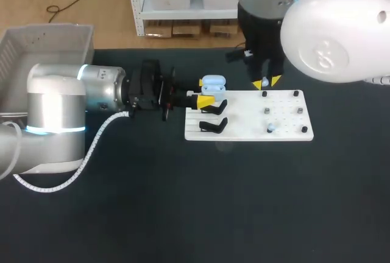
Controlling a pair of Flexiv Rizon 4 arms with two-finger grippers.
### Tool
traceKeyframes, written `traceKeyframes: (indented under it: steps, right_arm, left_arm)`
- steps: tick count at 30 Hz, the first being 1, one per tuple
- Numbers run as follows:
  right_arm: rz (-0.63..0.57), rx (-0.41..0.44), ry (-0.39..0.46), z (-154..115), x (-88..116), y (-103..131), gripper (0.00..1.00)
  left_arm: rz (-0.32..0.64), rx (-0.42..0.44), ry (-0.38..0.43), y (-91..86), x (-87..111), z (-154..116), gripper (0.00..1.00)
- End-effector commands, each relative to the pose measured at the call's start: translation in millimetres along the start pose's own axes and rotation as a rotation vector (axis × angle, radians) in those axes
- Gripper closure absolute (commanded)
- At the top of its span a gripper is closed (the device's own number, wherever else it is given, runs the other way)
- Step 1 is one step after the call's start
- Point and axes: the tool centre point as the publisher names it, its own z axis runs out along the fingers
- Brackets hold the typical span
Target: Pick up each earbud case from the left stands, insert the matching earbuds, close the lid, and place the case in the box.
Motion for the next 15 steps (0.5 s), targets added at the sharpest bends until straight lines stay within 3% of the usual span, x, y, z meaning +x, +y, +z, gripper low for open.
traceKeyframes:
  steps: [1, 6, 8, 10, 15]
  right_arm:
    - [0.001, 0.0, -0.002, 0.3, 0.7, -0.2, 1.0]
    - [0.077, 0.008, 0.022, -3.3, -17.0, 20.9, 1.0]
    - [0.128, 0.068, 0.033, -3.8, -26.2, 29.0, 1.0]
    - [0.211, 0.086, 0.089, -2.2, -33.8, 35.7, 1.0]
    - [0.363, 0.087, 0.139, 2.0, -44.6, 46.9, 1.0]
  left_arm:
    - [0.001, 0.001, -0.004, 0.3, 2.1, -0.2, 1.0]
    - [0.001, 0.001, -0.004, 0.3, 2.1, -0.2, 1.0]
    - [0.001, 0.001, -0.004, 0.3, 2.1, -0.2, 1.0]
    - [0.001, 0.001, -0.004, 0.3, 2.1, -0.2, 1.0]
    - [0.001, 0.001, -0.004, 0.3, 2.1, -0.2, 1.0]
